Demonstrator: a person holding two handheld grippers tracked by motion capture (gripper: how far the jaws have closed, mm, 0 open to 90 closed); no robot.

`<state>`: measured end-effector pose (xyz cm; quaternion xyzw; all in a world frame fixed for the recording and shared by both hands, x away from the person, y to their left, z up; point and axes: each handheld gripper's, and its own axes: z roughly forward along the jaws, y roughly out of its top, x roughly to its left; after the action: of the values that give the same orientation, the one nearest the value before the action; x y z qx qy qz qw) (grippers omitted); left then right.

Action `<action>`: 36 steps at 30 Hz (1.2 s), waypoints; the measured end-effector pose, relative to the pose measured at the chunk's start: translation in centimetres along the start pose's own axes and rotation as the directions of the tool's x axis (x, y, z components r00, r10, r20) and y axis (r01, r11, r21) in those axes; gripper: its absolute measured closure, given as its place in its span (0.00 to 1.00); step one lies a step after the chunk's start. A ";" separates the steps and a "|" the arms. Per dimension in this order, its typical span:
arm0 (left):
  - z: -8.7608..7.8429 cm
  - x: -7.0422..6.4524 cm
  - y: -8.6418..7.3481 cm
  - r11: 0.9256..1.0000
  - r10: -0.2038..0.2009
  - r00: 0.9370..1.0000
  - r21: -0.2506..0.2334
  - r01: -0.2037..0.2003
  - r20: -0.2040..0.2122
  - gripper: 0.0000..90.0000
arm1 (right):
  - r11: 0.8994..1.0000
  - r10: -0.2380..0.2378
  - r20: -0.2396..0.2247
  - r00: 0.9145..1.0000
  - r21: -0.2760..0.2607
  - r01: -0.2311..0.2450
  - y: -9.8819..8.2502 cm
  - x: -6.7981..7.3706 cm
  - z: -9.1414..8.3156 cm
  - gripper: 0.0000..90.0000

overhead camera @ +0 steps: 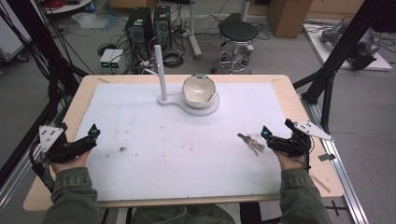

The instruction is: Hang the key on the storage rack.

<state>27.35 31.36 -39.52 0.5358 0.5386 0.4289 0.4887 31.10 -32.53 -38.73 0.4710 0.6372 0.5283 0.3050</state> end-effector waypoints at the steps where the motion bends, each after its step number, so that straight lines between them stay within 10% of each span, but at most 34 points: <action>1: 0.0 0.0 0.0 1.000 0.000 1.000 0.000 0.000 0.000 0.02 | 1.000 -0.002 0.001 1.000 0.001 0.002 0.0 0.0 0.0 0.01; 36: 0.2 -0.2 -0.3 0.999 0.026 0.998 0.034 -0.027 0.053 0.02 | 0.993 -0.007 -0.050 0.999 0.121 0.013 -0.1 -0.1 2.1 0.01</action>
<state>27.53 31.17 -39.81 0.5623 0.5257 0.4119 0.4877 32.97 -31.82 -39.40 0.4724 0.6779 0.4984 0.2626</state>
